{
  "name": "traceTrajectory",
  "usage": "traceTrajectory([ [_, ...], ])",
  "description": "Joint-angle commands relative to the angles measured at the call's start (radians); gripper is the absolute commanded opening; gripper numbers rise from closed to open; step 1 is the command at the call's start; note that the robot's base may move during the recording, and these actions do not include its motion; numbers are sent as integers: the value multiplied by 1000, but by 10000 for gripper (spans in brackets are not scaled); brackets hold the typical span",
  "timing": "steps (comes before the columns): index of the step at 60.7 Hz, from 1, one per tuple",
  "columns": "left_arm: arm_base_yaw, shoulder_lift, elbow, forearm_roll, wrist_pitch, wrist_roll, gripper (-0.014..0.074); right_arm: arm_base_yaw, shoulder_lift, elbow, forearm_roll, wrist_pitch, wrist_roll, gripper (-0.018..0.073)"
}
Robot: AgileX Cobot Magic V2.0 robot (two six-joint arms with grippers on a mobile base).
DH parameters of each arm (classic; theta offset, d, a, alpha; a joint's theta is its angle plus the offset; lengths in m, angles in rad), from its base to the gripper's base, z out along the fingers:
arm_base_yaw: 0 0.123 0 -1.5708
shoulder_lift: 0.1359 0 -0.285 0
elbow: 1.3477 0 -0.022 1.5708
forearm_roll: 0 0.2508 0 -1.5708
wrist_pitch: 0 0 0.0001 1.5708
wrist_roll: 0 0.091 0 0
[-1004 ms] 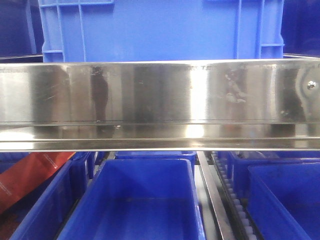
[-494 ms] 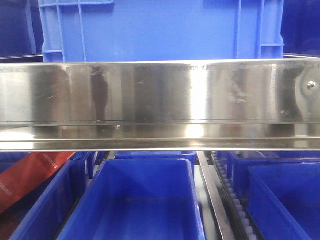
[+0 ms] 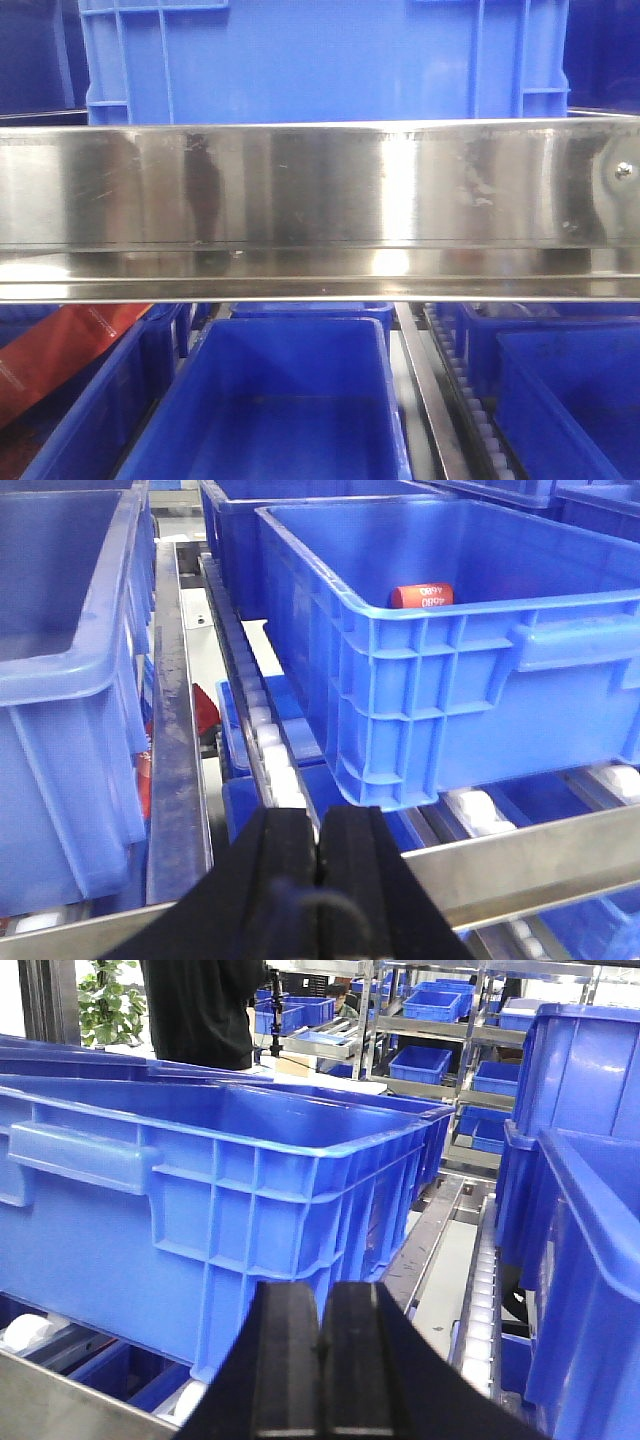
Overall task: Place cylindrical capacitor in blue bin on shelf
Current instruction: 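Lower the brown capacitor into a blue bin and open the right gripper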
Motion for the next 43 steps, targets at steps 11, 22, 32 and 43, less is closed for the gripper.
traceTrajectory([
  [11, 186, -165, 213, -12, -256, -7, -111, -5, -4, 2, -6, -21, 0, -159],
  [22, 235, -312, 432, -8, -352, -7, -111, -5, -4, 2, -6, -21, 0, -159],
  [32, 235, -416, 663, -6, -502, -13, -111, -5, -4, 2, -6, -21, 0, -159],
  [43, 235, -416, 833, -6, -670, -41, -111, -5, -4, 2, -6, -19, 0, -159],
])
